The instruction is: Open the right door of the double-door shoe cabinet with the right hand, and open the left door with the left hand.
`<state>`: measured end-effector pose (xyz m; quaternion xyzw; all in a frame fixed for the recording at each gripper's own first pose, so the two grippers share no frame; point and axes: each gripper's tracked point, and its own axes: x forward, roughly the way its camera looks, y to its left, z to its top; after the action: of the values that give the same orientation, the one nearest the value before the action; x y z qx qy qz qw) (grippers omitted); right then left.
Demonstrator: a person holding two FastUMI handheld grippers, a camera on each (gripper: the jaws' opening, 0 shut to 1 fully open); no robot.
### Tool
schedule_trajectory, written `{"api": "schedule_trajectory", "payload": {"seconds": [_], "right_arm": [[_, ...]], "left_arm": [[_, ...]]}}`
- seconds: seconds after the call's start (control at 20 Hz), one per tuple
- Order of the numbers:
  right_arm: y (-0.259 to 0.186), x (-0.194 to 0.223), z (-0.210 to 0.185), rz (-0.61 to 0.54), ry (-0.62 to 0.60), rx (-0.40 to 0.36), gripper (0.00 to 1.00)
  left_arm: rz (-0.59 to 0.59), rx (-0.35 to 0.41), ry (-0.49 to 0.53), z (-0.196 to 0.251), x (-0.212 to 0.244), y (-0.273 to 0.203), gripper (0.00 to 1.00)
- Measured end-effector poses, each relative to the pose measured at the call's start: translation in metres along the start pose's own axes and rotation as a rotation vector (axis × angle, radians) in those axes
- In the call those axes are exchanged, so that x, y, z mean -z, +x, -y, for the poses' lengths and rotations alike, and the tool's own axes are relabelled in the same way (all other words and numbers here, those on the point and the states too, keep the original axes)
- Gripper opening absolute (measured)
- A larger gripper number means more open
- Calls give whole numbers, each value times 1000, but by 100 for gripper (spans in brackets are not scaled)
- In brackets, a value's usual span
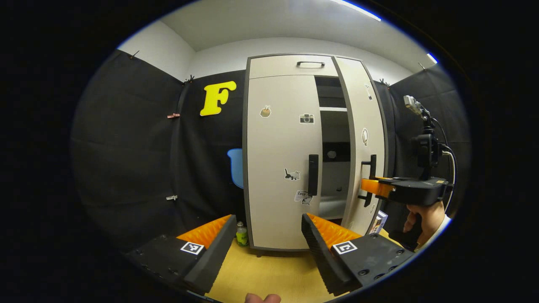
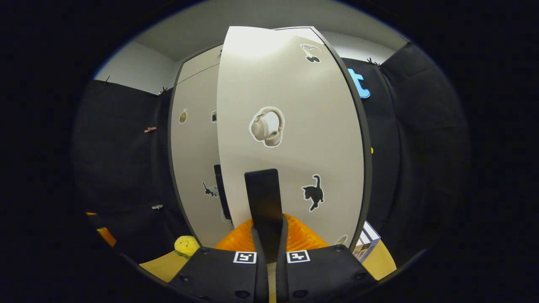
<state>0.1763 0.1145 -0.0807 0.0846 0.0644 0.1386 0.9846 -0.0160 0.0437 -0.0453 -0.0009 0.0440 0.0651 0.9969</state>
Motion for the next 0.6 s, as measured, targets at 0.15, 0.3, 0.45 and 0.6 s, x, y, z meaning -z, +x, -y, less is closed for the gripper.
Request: {"api": "schedule_trajectory", "payload": {"seconds": [0.15,0.3,0.45,0.6], "right_arm": [[-9,-2,8,4,-1,4,11],[-17,-2,15,-19,-12,8,11],[-21,-5,22,-15,-32,28,11],[-24,-5,28,-16,-24,59,11]], "left_arm": [[8,20,5,14,-3,2,95],[10,50,5,32,-4,4,95],[8,81,9,51,-3,7,95],[12,104,16,64,-5,9,95]]}}
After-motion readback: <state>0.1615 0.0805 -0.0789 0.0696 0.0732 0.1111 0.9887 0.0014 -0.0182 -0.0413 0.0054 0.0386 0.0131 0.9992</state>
